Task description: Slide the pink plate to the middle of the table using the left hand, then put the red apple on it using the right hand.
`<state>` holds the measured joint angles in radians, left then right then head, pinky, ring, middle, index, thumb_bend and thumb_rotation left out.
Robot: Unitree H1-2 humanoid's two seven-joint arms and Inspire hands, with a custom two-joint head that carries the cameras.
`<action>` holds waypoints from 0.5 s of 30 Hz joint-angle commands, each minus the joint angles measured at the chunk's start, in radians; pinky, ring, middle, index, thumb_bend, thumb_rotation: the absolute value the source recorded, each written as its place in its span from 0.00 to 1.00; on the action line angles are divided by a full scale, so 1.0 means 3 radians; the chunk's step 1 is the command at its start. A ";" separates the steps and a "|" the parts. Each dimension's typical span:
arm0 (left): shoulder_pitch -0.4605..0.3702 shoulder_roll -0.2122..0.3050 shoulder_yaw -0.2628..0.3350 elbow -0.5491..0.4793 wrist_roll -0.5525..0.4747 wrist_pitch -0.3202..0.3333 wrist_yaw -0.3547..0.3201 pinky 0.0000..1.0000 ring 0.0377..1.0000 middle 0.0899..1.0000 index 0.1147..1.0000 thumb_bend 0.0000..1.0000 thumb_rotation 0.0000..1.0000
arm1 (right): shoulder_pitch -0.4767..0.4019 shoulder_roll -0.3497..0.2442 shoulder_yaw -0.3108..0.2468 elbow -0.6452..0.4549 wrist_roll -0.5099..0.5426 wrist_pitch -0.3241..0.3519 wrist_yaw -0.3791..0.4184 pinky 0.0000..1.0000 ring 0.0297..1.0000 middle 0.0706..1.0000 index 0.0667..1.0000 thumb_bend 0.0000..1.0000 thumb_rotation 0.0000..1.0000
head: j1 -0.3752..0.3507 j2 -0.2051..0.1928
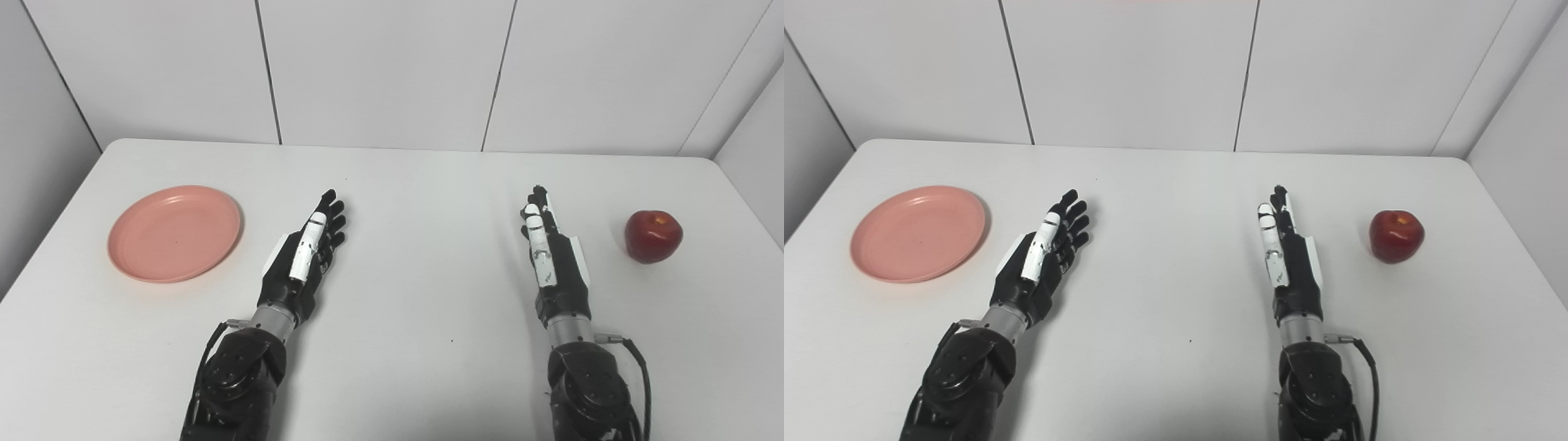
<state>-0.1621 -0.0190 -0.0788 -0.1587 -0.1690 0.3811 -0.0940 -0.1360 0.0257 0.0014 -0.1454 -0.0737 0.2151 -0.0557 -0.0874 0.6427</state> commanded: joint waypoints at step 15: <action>-0.0093 -0.0020 0.0003 -0.0075 -0.0025 -0.0039 -0.0038 1.00 1.00 1.00 1.00 0.39 1.00 | -0.0100 0.0024 -0.0015 -0.0091 0.0021 0.0001 -0.0013 0.98 0.97 0.99 1.00 0.20 1.00 | 0.0013 -0.0006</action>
<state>-0.1621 -0.0194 -0.0788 -0.1586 -0.1695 0.3811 -0.0945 -0.1361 0.0268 0.0010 -0.1459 -0.0717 0.2180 -0.0557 -0.0844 0.6412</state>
